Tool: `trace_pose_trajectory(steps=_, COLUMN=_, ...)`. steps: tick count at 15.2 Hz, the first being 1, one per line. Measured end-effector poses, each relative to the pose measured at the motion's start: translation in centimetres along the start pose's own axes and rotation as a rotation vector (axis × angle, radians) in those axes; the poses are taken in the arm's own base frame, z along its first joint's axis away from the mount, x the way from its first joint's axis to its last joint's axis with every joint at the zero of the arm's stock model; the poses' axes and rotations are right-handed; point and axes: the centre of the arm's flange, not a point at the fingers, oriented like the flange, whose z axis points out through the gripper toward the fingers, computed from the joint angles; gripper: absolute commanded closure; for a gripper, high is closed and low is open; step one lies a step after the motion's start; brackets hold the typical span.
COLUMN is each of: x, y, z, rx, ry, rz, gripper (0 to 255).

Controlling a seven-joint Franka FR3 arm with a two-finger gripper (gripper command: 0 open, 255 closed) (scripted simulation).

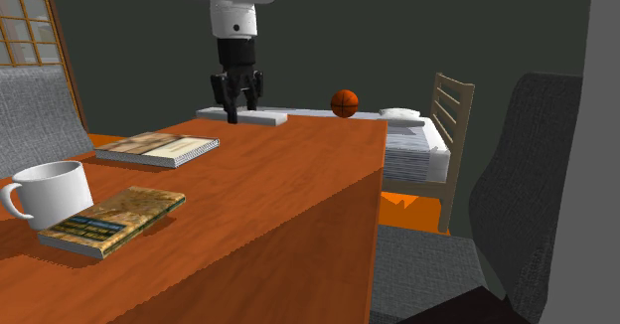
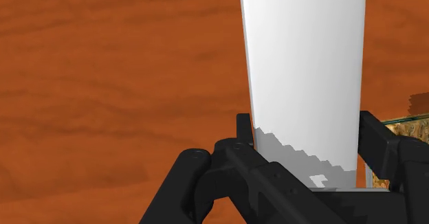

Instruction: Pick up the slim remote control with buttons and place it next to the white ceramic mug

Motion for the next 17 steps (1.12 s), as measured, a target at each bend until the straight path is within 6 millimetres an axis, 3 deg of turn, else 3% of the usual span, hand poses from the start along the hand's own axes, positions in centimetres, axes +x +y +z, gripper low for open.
trace_pose_trajectory(steps=17, x=6.0, y=-21.4, z=-0.6, rx=0.000, ry=0.000, rz=0.000, gripper=255)
